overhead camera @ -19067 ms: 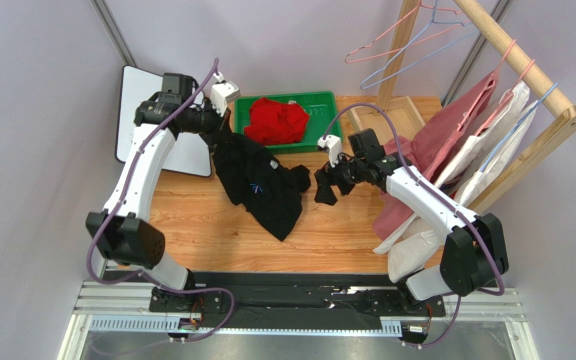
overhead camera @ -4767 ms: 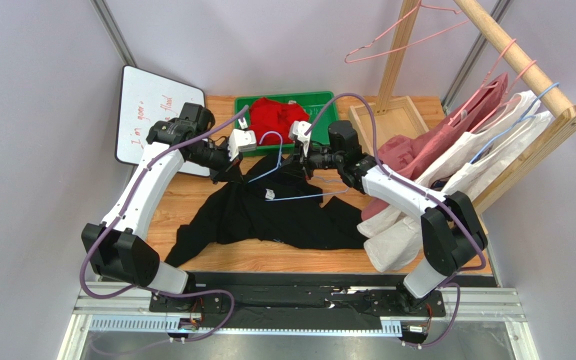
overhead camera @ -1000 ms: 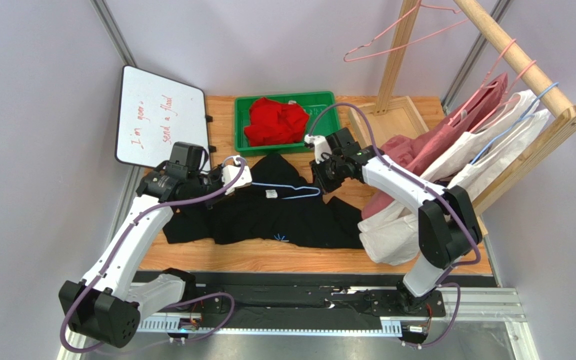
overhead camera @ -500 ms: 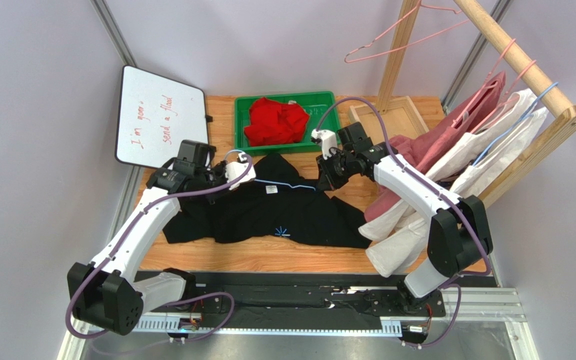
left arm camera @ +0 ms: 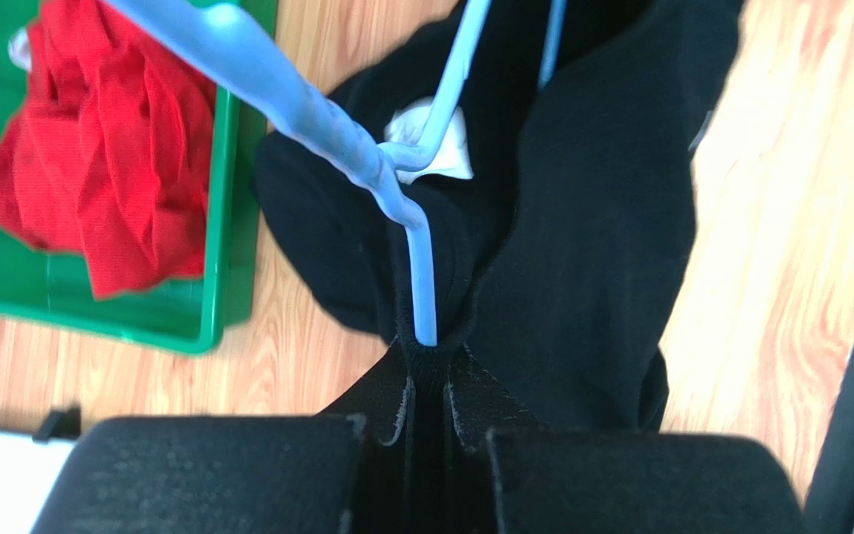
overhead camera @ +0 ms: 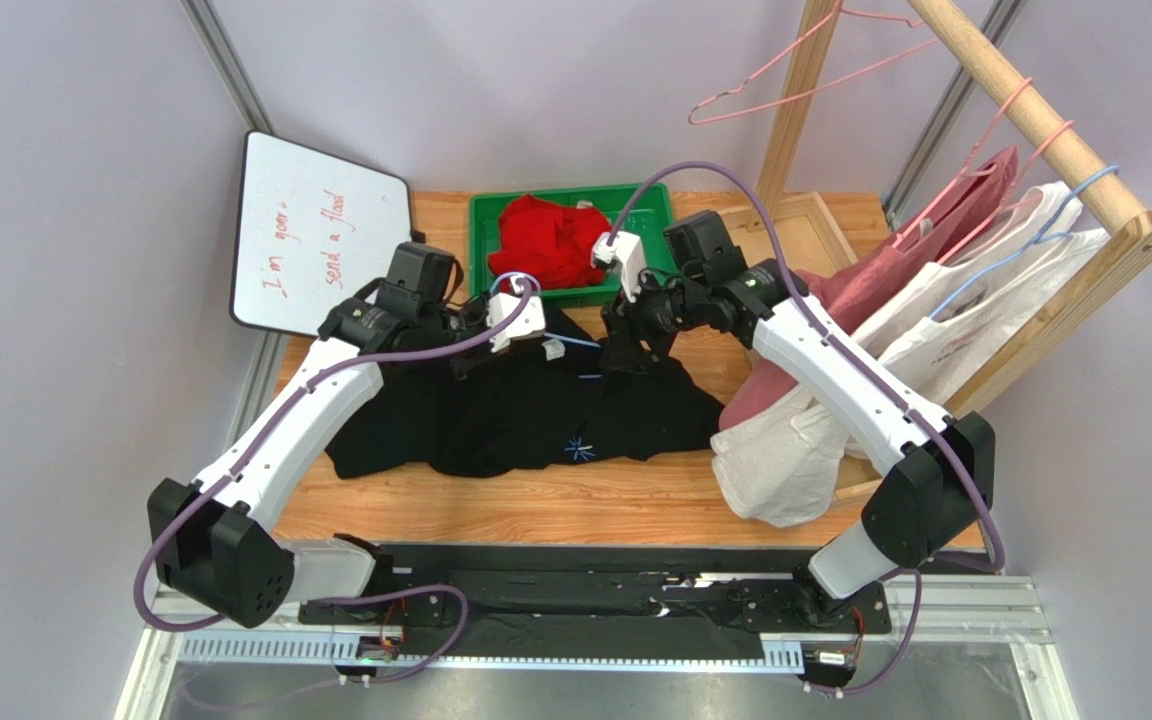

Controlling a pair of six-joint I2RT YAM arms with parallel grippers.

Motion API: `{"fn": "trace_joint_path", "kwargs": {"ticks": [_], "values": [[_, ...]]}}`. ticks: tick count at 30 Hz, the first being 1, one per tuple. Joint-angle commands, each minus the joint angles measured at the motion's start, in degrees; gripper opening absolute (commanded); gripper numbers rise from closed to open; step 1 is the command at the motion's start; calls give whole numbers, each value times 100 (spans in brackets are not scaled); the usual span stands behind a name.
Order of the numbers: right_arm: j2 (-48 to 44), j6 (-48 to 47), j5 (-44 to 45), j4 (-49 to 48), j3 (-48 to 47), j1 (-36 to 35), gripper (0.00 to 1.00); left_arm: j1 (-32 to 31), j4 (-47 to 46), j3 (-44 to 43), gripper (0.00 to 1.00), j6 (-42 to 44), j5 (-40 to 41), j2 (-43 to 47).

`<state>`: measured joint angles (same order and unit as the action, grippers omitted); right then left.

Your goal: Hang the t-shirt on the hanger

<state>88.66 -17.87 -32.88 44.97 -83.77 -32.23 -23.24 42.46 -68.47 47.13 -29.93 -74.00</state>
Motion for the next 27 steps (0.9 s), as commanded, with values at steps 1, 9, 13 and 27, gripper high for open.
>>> {"fn": "trace_joint_path", "kwargs": {"ticks": [1, 9, 13, 27], "values": [[-288, -910, -517, 302, -430, 41, 58, -31, -335, -263, 0, -56, -785, 26], [-262, -1105, -921, -24, -860, -11, 56, -171, -387, -527, 0, -11, -1006, -45], [62, -1175, -1132, 126, -1273, -117, 51, -250, -387, -545, 0, -20, -988, -62], [477, -1948, -1256, 732, -1423, -469, 37, -277, -396, -501, 0, -222, -979, 69]]}}
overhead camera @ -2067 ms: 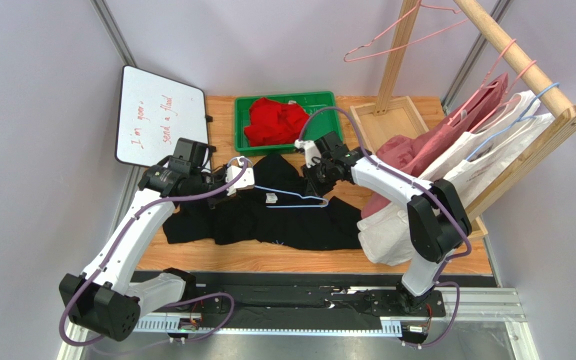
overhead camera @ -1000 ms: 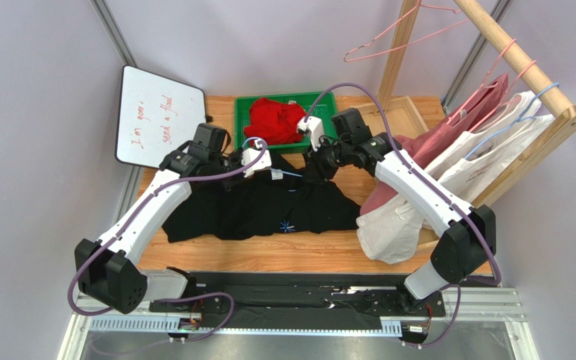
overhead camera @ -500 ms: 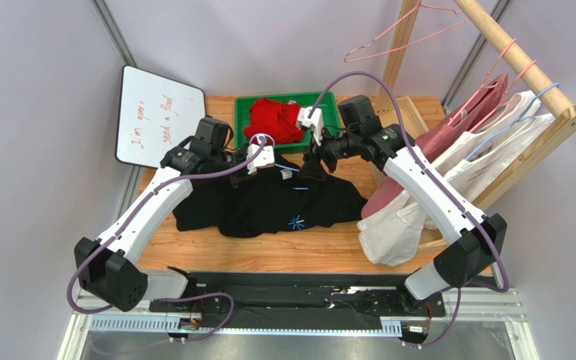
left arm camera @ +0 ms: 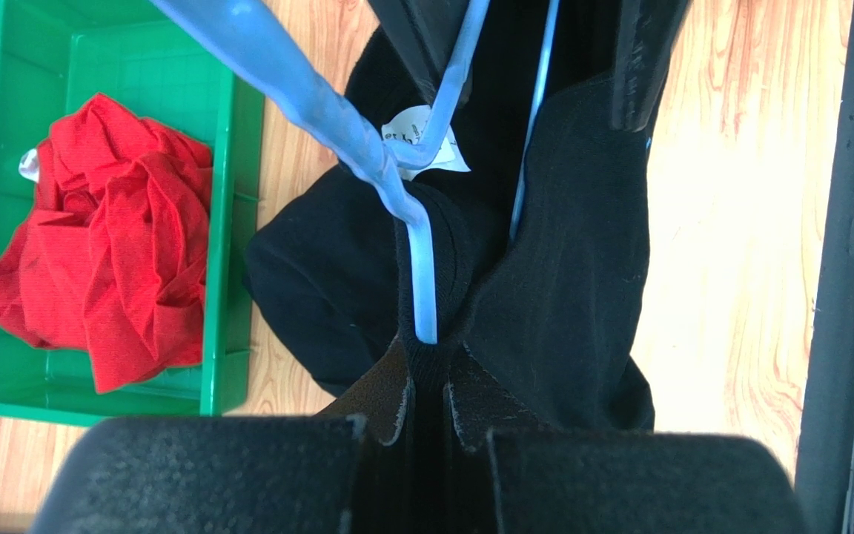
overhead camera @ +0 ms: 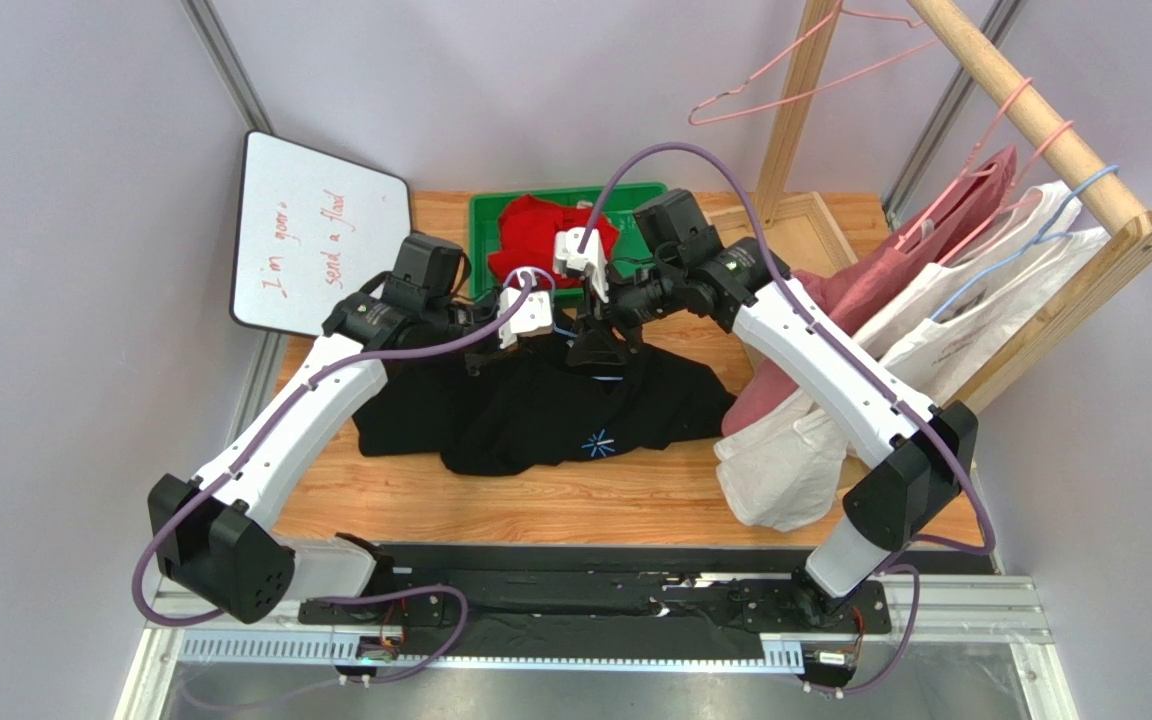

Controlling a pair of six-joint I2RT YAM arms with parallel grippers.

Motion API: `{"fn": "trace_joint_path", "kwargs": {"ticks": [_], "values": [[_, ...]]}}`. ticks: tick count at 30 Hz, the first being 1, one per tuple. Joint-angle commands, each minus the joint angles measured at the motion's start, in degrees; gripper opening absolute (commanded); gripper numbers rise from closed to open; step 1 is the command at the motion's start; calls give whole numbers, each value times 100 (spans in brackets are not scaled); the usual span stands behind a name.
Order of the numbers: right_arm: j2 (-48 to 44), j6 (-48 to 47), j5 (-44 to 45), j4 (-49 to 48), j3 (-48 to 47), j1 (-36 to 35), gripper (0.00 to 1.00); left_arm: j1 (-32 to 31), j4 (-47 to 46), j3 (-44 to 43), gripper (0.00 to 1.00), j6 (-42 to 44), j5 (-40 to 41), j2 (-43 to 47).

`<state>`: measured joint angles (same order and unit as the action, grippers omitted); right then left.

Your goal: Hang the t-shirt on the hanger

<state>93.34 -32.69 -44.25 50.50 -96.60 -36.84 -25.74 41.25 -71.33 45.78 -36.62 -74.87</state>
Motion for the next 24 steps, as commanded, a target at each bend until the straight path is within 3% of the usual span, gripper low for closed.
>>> {"fn": "trace_joint_path", "kwargs": {"ticks": [1, 3, 6, 11, 16, 19, 21, 24], "values": [[0, -519, -67, 197, -97, -7, 18, -28, -276, -197, 0, -78, -311, 174], [-17, -677, 73, 328, -35, 10, 0, -28, -223, -101, 0, -60, -241, 253], [-123, -634, 118, 373, 123, 185, 0, 51, -22, 83, 10, 53, -82, 402], [-544, -336, 347, -22, 484, 440, 0, 543, 373, 356, 25, 176, -469, 623], [-756, -221, 154, -31, 563, 643, 0, 1026, 409, 620, 29, 274, -495, 781], [-835, -28, 13, -119, 607, 643, 0, 1044, 428, 436, 41, 169, -748, 772], [-844, 218, -75, -303, 598, 634, 0, 1036, 279, 226, 54, -76, -864, 790], [-852, 754, 126, -611, 563, 582, 0, 948, -169, -108, 62, -683, -795, 772]]}}
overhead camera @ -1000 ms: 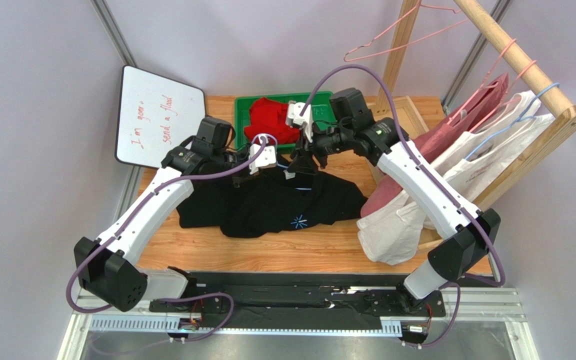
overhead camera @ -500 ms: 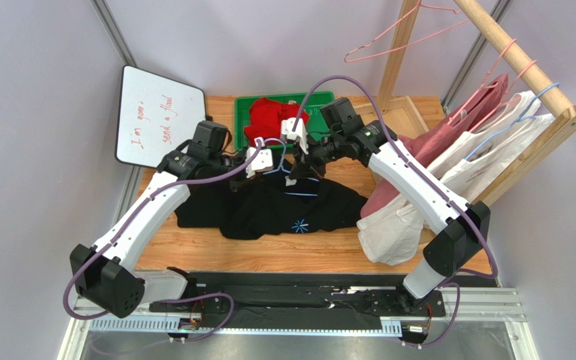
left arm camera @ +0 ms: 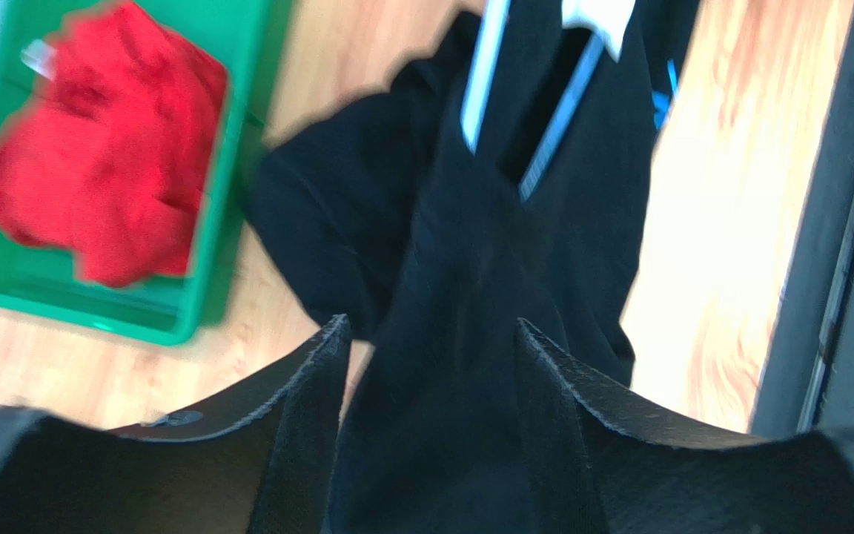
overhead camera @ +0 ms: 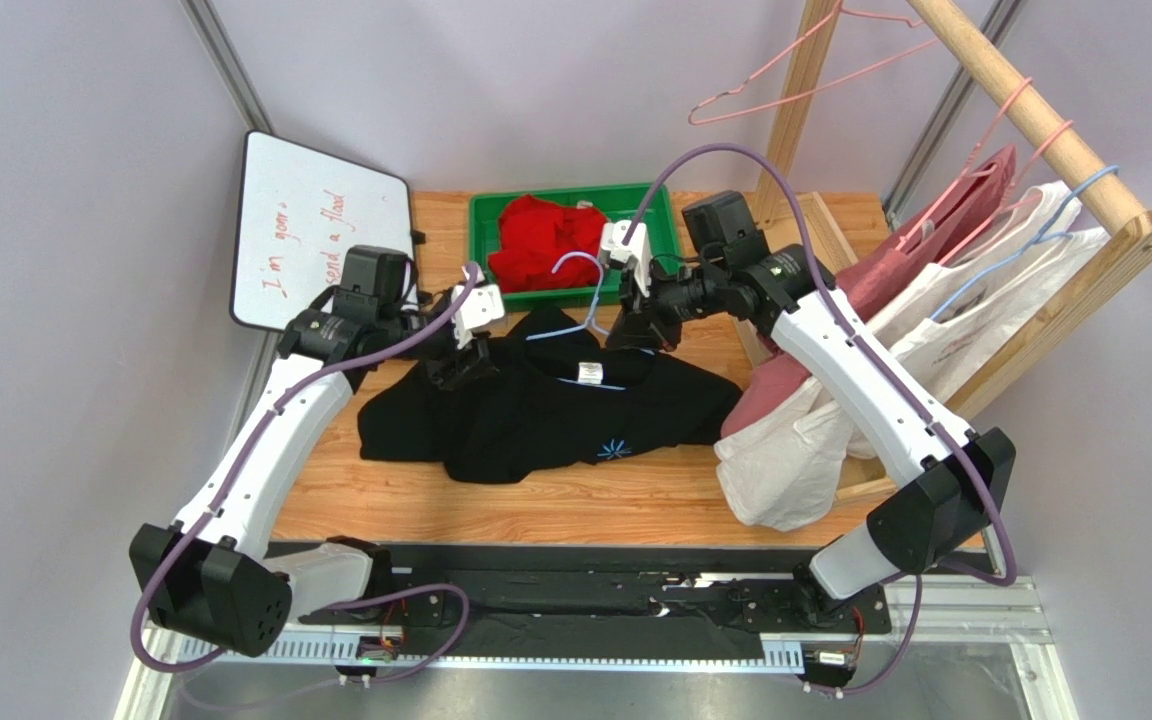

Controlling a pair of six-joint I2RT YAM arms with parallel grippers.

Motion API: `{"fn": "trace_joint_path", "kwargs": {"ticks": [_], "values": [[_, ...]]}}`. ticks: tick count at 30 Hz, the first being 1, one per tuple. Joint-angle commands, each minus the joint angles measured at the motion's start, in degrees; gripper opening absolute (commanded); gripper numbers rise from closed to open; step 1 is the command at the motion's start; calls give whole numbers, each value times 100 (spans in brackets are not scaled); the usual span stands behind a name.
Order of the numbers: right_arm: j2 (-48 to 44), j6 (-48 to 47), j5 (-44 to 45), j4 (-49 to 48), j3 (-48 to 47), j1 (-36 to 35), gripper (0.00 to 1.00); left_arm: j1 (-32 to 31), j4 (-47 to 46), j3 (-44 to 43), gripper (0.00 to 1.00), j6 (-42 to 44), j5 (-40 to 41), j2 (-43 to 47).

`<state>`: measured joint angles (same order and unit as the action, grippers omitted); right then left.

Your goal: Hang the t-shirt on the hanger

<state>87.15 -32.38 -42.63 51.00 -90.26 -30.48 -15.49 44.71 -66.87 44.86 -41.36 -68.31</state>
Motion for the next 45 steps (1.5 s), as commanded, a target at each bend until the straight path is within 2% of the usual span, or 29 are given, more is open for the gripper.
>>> {"fn": "trace_joint_path", "kwargs": {"ticks": [1, 8, 12, 14, 15, 18, 20, 21, 22, 23, 24, 27, 28, 29, 33, 37, 40, 41, 42, 45], "values": [[-251, 951, 70, -723, -80, -89, 0, -147, -672, -642, 63, -671, -111, 108], [-471, 2208, 887, -1329, -71, -283, 0, -1280, -1349, -889, 64, -487, 883, -112], [-612, 2455, 1107, -1303, -54, -458, 0, -1641, -1886, -845, 63, 12, 1218, -252], [-735, 2500, 1117, -1295, 8, -529, 0, -1843, -1922, -897, 57, 250, 1359, -410], [-770, 2569, 1134, -1321, 130, -581, 0, -1888, -1939, -915, 53, 364, 1385, -463], [-972, 2588, 1266, -1400, 455, -705, 0, -1976, -1984, -951, 26, 444, 1464, -630], [-1095, 2675, 1223, -1453, 553, -722, 0, -2002, -1948, -907, 2, 558, 1473, -639], [-1113, 2676, 1179, -1427, 571, -723, 1, -2002, -2027, -854, 0, 576, 1473, -613], [-1122, 2702, 1109, -1235, 501, -705, 10, -1994, -2062, -784, 0, 681, 1447, -561], [-1113, 2711, 812, -1103, 448, -618, 25, -1967, -2132, -601, 0, 743, 1403, -430], [-1104, 2746, 653, -971, 404, -539, 55, -1932, -2220, -512, 0, 813, 1186, -350], [-1183, 2799, -147, -549, 386, -82, 82, -1669, -2274, -344, 0, 832, 510, -130], [-1192, 2668, -340, -252, 395, 41, 84, -1590, -2265, -335, 0, 805, 315, -95], [-1201, 2554, -777, -49, 378, 225, 80, -1459, -2256, -327, 0, 814, 148, -42], [-1201, 2061, -1519, 989, 377, 323, 73, -1352, -2308, -256, 0, 998, -301, 55], [-1324, 2331, -1889, 877, 807, 323, 72, -1343, -2405, -291, 0, 893, -609, 55], [-1333, 2464, -2125, 639, 957, 306, 54, -1343, -2458, -353, 0, 779, -645, -24], [-1315, 2604, -2161, 604, 949, 280, 40, -1343, -2528, -370, 0, 726, -619, -50], [-1324, 2710, -2205, 499, 949, 253, 33, -1343, -2563, -414, 0, 700, -601, -68], [-1376, 3131, -2311, 210, 949, 104, 17, -1352, -2721, -589, 0, 498, -583, -261]]}}
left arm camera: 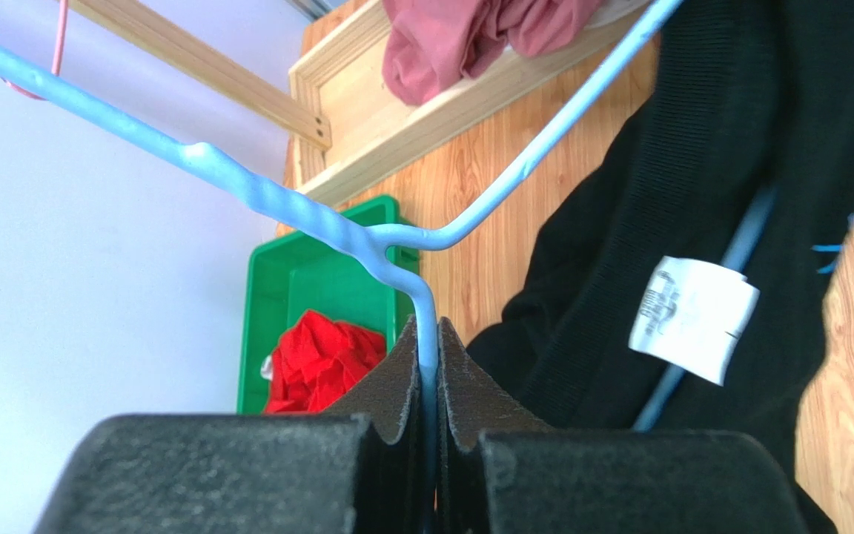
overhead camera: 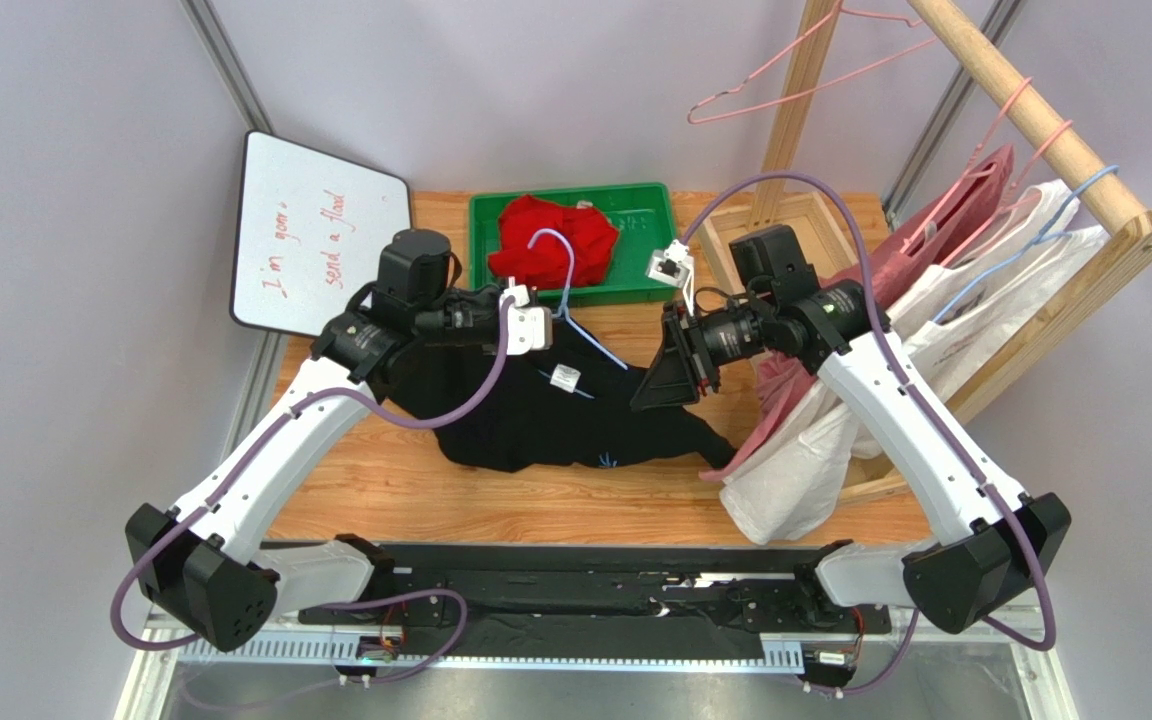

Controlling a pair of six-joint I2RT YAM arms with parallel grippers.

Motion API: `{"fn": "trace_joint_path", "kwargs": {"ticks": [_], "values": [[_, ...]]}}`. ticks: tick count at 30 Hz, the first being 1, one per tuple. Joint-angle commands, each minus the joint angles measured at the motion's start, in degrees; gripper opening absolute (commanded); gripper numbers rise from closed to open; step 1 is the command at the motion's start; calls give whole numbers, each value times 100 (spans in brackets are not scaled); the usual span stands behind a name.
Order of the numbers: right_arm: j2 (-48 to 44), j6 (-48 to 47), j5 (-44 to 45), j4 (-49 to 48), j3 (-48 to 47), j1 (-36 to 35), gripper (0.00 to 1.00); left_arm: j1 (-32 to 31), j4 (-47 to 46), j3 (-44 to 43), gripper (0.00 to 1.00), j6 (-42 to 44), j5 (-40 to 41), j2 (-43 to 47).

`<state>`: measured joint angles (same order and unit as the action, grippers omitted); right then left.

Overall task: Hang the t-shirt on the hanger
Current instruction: Place the T-shirt on the hanger, then place the hanger at the clothesline.

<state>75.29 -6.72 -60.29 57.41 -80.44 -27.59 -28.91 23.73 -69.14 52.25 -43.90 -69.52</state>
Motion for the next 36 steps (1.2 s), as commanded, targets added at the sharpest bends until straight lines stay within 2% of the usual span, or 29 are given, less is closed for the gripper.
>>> {"fn": "trace_joint_path", "kwargs": {"ticks": [1, 2, 6, 7, 10, 11, 12, 13, 14, 17, 19, 24, 27, 36], "values": [[-225, 688, -554, -597, 2, -220, 10, -1, -641, -433, 0, -285, -338, -185], [-286, 994, -545, -782, 29, -220, 0, -1, -667, -485, 0, -312, -356, -237], [-392, 2040, -396, -1485, -41, -203, 0, -27, -825, -627, 0, -522, -348, -457], [-418, 2226, -239, -1591, -94, -194, 0, -27, -895, -644, 4, -645, -313, -492], [-725, 3190, 200, -2276, 141, -28, 0, -36, -1150, -758, 33, -1258, -137, -598], [-822, 3429, 324, -2400, 221, 17, 0, -36, -1186, -811, 58, -1409, -23, -616], [-979, 3571, 490, -2514, 283, 61, 0, -27, -1230, -898, 73, -1628, 65, -624], [-1068, 3764, 805, -2541, 388, 140, 0, -27, -1265, -943, 82, -1969, 161, -616], [-1147, 3809, 974, -2550, 424, 175, 0, -19, -1265, -978, 99, -2138, 258, -598], [-1507, 3986, 1589, -2524, 521, 333, 0, 43, -1283, -1013, 99, -2578, 320, -414], [-1683, 3863, 2071, -2069, 434, 430, 0, 52, -1318, -952, 99, -2772, 417, -195], [-1859, 3757, 3128, -935, -57, 869, 0, 52, -1371, -820, 99, -3474, 1312, 210], [-1947, 3845, 3874, -582, -348, 931, 0, 52, -1169, -768, 99, -3546, 1568, 350], [-2044, 3836, 5719, -72, -1174, 1107, 0, 43, -1133, -539, 99, -3529, 1551, 544]]}}
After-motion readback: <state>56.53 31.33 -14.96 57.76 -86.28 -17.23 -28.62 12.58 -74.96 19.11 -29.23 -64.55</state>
